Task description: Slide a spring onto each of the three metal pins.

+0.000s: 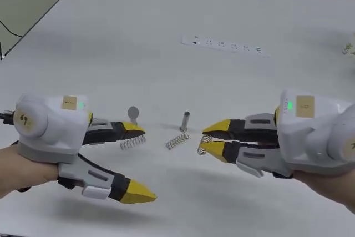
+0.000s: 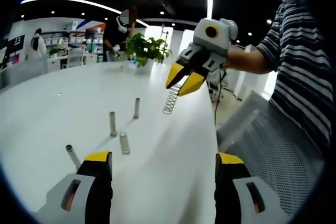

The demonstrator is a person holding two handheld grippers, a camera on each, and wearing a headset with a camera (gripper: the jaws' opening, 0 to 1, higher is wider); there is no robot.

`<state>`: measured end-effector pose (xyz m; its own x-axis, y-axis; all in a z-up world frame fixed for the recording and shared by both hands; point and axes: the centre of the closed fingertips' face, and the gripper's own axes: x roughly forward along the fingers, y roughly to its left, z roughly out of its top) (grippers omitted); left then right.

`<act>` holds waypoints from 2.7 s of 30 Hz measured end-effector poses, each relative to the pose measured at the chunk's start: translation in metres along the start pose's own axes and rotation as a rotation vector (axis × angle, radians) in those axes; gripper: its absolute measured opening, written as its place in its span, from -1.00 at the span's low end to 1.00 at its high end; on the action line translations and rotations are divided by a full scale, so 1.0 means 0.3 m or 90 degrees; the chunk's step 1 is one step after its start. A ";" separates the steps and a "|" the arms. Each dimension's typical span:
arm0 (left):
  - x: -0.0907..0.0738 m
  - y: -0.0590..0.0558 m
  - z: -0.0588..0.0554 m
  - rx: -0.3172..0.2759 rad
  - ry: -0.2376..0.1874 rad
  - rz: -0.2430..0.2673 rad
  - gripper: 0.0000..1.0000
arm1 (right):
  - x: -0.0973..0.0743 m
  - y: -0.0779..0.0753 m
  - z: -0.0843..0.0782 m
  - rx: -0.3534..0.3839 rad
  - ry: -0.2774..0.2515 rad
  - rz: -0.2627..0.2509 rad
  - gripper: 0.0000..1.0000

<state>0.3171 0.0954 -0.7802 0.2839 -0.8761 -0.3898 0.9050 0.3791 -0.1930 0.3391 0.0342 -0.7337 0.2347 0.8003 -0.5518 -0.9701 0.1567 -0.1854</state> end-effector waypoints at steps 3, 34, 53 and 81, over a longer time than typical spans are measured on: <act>-0.018 0.014 0.007 -0.008 -0.010 0.011 0.67 | -0.002 -0.006 -0.008 0.002 0.002 -0.004 -0.85; -0.149 0.098 -0.010 -0.045 -0.034 0.089 0.97 | -0.080 -0.203 -0.126 0.047 0.037 -0.089 -0.86; -0.185 0.113 -0.049 -0.056 -0.027 0.108 0.97 | -0.089 -0.340 -0.169 0.123 0.032 -0.164 -0.86; -0.199 0.113 -0.064 -0.073 -0.030 0.118 0.96 | -0.053 -0.356 -0.200 0.170 0.029 -0.166 -0.85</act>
<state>0.3246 0.1664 -0.7808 0.4592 -0.8003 -0.3856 0.7946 0.5641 -0.2245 0.4428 -0.0300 -0.7539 0.4726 0.6881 -0.5506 -0.8579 0.5021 -0.1089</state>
